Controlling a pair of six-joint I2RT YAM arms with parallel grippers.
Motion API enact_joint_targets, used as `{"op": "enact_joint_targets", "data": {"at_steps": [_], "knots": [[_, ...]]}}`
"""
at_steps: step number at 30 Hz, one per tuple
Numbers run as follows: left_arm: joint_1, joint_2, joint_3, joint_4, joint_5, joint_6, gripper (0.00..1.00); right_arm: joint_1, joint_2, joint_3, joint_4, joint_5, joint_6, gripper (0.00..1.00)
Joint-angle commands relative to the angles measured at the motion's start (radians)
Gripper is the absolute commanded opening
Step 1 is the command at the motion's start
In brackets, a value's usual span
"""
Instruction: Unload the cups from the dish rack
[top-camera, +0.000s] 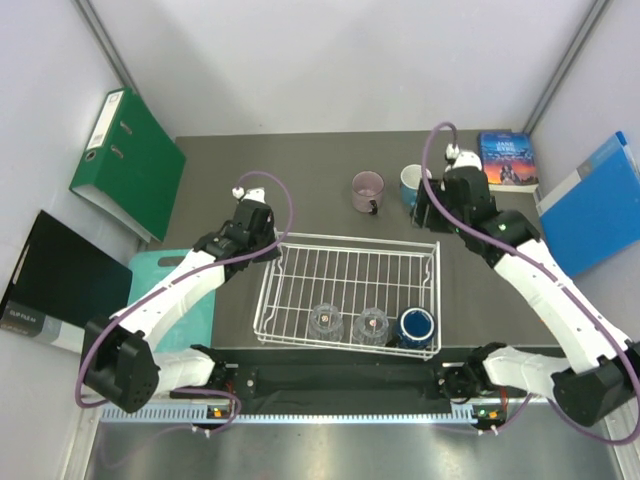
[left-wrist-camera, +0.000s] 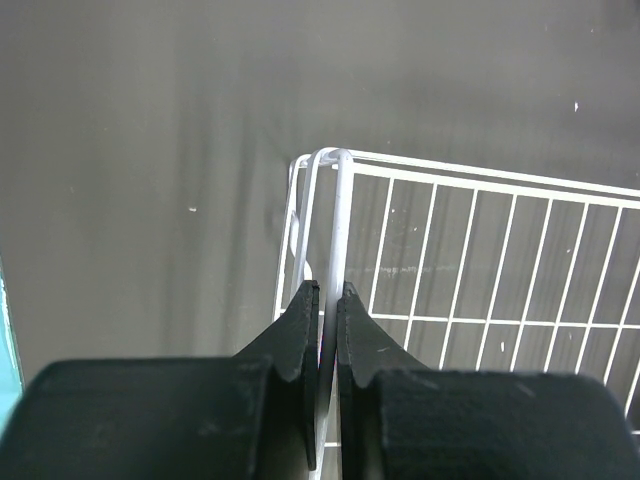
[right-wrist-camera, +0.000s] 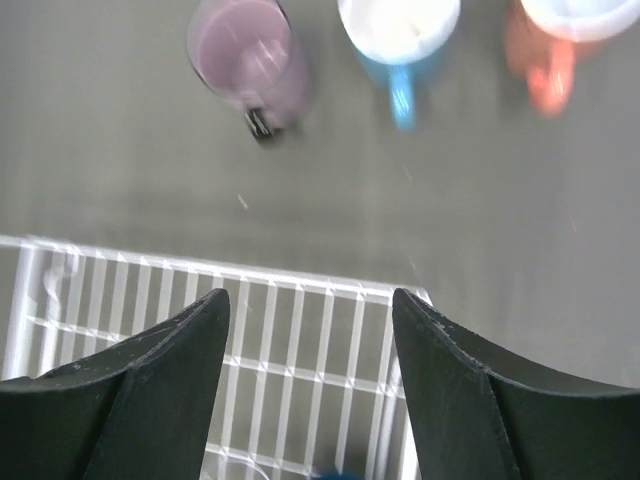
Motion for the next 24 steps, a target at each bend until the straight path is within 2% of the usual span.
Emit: {"op": "enact_joint_targets", "data": {"at_steps": [1,9,16,19,20,22,23,24], "knots": [[0.073,0.052,0.01,-0.009,-0.222,-0.133,0.0,-0.002,-0.119,-0.104,-0.091,0.022,0.03,0.67],[0.073,0.066,0.022,0.002,-0.209,-0.124,0.0,-0.002,-0.255,-0.27,-0.152,0.0,0.085,0.66],[0.073,0.054,0.012,-0.003,-0.199,-0.127,0.0,-0.002,-0.254,-0.4,-0.092,-0.064,0.111,0.61],[0.073,0.044,0.002,-0.004,-0.194,-0.132,0.0,-0.002,-0.223,-0.424,-0.048,-0.076,0.113,0.41],[0.073,0.041,0.001,-0.006,-0.189,-0.132,0.0,-0.002,-0.214,-0.434,-0.028,-0.079,0.117,0.3],[0.073,0.038,-0.001,-0.015,-0.185,-0.133,0.0,-0.002,-0.191,-0.437,-0.016,-0.076,0.121,0.16],[0.073,0.034,-0.001,-0.02,-0.18,-0.136,0.0,-0.002,-0.185,-0.437,-0.011,-0.075,0.127,0.0],[0.073,0.032,-0.002,-0.021,-0.179,-0.138,0.0,-0.002,-0.18,-0.436,-0.005,-0.075,0.127,0.0]]}}
